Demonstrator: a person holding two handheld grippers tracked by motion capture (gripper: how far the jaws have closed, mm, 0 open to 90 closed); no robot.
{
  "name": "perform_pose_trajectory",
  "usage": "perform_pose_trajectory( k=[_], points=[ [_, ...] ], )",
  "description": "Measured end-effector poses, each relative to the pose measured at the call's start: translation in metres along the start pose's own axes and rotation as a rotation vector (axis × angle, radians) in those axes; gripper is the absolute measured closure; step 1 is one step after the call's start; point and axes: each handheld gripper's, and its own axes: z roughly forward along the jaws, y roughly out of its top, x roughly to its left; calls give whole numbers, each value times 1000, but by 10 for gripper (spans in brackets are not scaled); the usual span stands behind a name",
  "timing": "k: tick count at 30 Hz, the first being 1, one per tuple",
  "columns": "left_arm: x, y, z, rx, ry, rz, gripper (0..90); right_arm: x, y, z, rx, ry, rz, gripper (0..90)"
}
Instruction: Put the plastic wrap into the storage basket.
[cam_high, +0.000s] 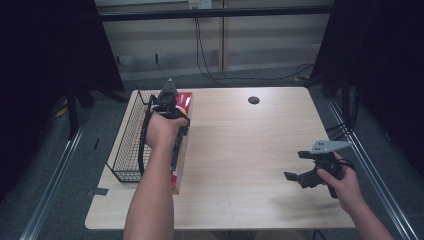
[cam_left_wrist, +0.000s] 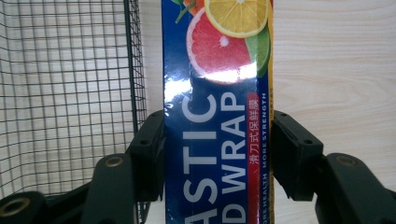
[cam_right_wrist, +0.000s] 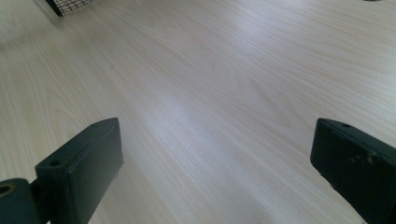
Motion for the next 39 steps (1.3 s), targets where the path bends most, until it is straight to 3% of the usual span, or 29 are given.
perform_pose_trajectory(
  k=[25,39],
  points=[
    [17,6,-22,-12,-5,-37,441,0,0,2,10,7,-4,20],
    [35,8,-31,-20,-3,-53,440,2,-1,4,19,3,-12,18]
  ],
)
